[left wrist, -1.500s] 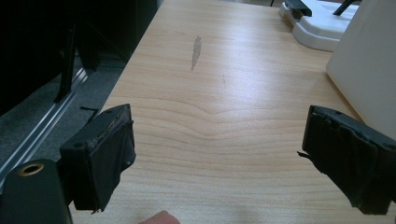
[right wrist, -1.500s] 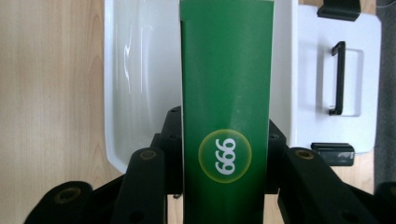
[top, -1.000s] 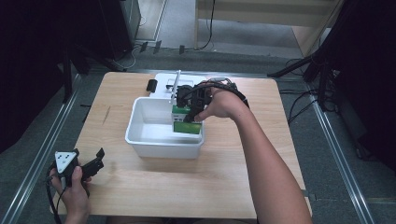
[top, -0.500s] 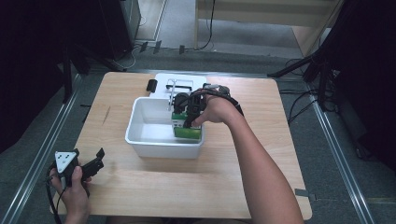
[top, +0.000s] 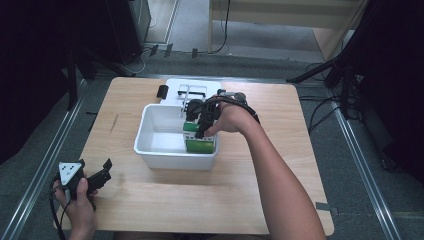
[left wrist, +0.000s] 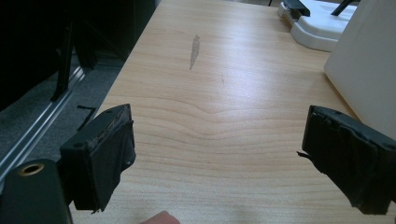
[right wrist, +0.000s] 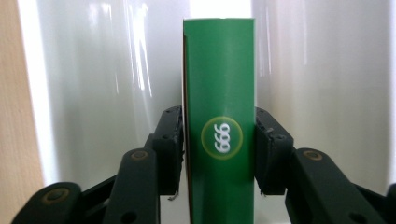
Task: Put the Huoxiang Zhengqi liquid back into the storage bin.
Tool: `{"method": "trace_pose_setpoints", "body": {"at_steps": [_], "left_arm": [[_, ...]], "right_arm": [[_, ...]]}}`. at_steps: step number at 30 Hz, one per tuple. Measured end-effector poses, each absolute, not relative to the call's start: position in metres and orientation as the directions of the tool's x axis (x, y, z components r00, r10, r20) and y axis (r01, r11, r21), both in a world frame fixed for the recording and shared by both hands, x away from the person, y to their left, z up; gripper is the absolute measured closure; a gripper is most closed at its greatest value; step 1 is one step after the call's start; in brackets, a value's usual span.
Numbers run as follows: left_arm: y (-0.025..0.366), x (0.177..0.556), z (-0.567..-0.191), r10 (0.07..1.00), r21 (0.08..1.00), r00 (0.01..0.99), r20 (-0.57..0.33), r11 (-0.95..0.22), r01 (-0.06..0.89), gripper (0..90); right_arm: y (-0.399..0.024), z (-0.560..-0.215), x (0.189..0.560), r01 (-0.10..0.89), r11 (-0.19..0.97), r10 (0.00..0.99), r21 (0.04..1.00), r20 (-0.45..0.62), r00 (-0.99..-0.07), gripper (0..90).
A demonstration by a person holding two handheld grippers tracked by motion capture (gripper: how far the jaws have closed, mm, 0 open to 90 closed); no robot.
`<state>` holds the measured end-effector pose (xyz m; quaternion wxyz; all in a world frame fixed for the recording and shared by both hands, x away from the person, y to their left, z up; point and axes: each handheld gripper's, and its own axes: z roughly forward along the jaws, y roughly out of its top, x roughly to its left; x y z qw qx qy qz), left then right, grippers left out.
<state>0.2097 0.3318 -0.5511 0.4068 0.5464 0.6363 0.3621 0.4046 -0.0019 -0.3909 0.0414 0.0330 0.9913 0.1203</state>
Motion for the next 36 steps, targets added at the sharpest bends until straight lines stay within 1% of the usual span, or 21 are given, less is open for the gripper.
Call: {"method": "trace_pose_setpoints", "body": {"at_steps": [3,4,9,11,13,15,16,17,18,19,21,24,25,26,28,29,30,31,32,34,36], "left_arm": [[0.332,0.21,-0.551,0.99,0.905,-0.072,-0.122,0.141,0.402,10.0],[0.332,0.21,-0.551,0.99,0.905,-0.073,-0.122,0.141,0.402,10.0],[0.331,0.21,-0.551,0.99,0.905,-0.072,-0.12,0.139,0.402,10.0],[0.331,0.21,-0.551,0.99,0.905,-0.072,-0.119,0.137,0.402,10.0],[0.331,0.21,-0.551,0.991,0.905,-0.072,-0.117,0.136,0.403,10.0],[0.332,0.21,-0.551,0.99,0.904,-0.073,-0.122,0.141,0.403,10.0],[0.332,0.21,-0.551,0.989,0.903,-0.074,-0.126,0.145,0.404,10.0],[0.332,0.21,-0.551,0.989,0.903,-0.074,-0.126,0.145,0.404,10.0],[0.332,0.21,-0.551,0.99,0.905,-0.074,-0.123,0.142,0.402,10.0],[0.332,0.21,-0.551,0.99,0.905,-0.074,-0.123,0.142,0.402,10.0],[0.331,0.21,-0.551,0.99,0.905,-0.073,-0.118,0.137,0.402,10.0],[0.331,0.21,-0.551,0.99,0.905,-0.072,-0.118,0.137,0.403,10.0],[0.331,0.21,-0.551,0.99,0.905,-0.072,-0.118,0.137,0.403,10.1],[0.331,0.21,-0.551,0.991,0.905,-0.072,-0.115,0.134,0.404,10.0],[0.331,0.21,-0.551,0.991,0.904,-0.07,-0.115,0.134,0.405,10.0],[0.331,0.21,-0.551,0.991,0.904,-0.07,-0.115,0.134,0.405,10.0],[0.33,0.21,-0.551,0.991,0.905,-0.071,-0.111,0.131,0.406,10.1],[0.33,0.21,-0.551,0.991,0.905,-0.071,-0.111,0.131,0.406,10.0],[0.33,0.21,-0.551,0.991,0.905,-0.071,-0.111,0.13,0.406,10.0],[0.33,0.211,-0.551,0.992,0.905,-0.07,-0.109,0.128,0.406,10.0],[0.33,0.211,-0.551,0.992,0.905,-0.071,-0.108,0.128,0.406,10.0]], "right_arm": [[-0.005,-0.386,0.404,0.067,0.961,0.09,0.269,-0.072,-0.993,55.3],[-0.009,-0.38,0.402,0.089,0.953,0.113,0.29,-0.068,-0.991,53.2],[-0.024,-0.361,0.398,0.185,0.896,0.212,0.405,-0.023,-0.977,50.5],[-0.031,-0.355,0.397,0.209,0.876,0.242,0.435,-0.021,-0.97,46.7],[-0.034,-0.353,0.397,0.221,0.866,0.257,0.449,-0.02,-0.966,45.7],[-0.042,-0.35,0.396,0.253,0.846,0.297,0.469,-0.019,-0.955,43.1],[-0.05,-0.349,0.396,0.293,0.817,0.344,0.497,-0.011,-0.939,42.7],[-0.05,-0.349,0.396,0.293,0.817,0.344,0.497,-0.011,-0.939,42.7],[-0.059,-0.348,0.395,0.365,0.776,0.412,0.514,0.026,-0.911,41.5],[-0.059,-0.348,0.395,0.365,0.776,0.412,0.514,0.026,-0.911,41.5],[-0.074,-0.347,0.393,0.419,0.712,0.472,0.564,0.057,-0.88,40.8],[-0.088,-0.347,0.391,0.463,0.647,0.534,0.607,0.073,-0.842,33.7],[-0.088,-0.347,0.391,0.463,0.647,0.534,0.607,0.073,-0.842,33.7],[-0.099,-0.348,0.388,0.483,0.594,0.582,0.643,0.07,-0.81,26.7],[-0.107,-0.349,0.386,0.488,0.555,0.619,0.674,0.059,-0.784,17.9],[-0.107,-0.349,0.386,0.488,0.555,0.619,0.674,0.059,-0.784,17.9],[-0.117,-0.35,0.385,0.503,0.512,0.66,0.696,0.056,-0.749,12.6],[-0.117,-0.35,0.385,0.503,0.512,0.66,0.696,0.056,-0.749,12.6],[-0.127,-0.351,0.383,0.51,0.474,0.69,0.718,0.058,-0.722,7.3],[-0.136,-0.353,0.381,0.526,0.434,0.719,0.731,0.07,-0.691,0.7],[-0.145,-0.355,0.379,0.531,0.395,0.742,0.75,0.081,-0.665,0.0]]}}
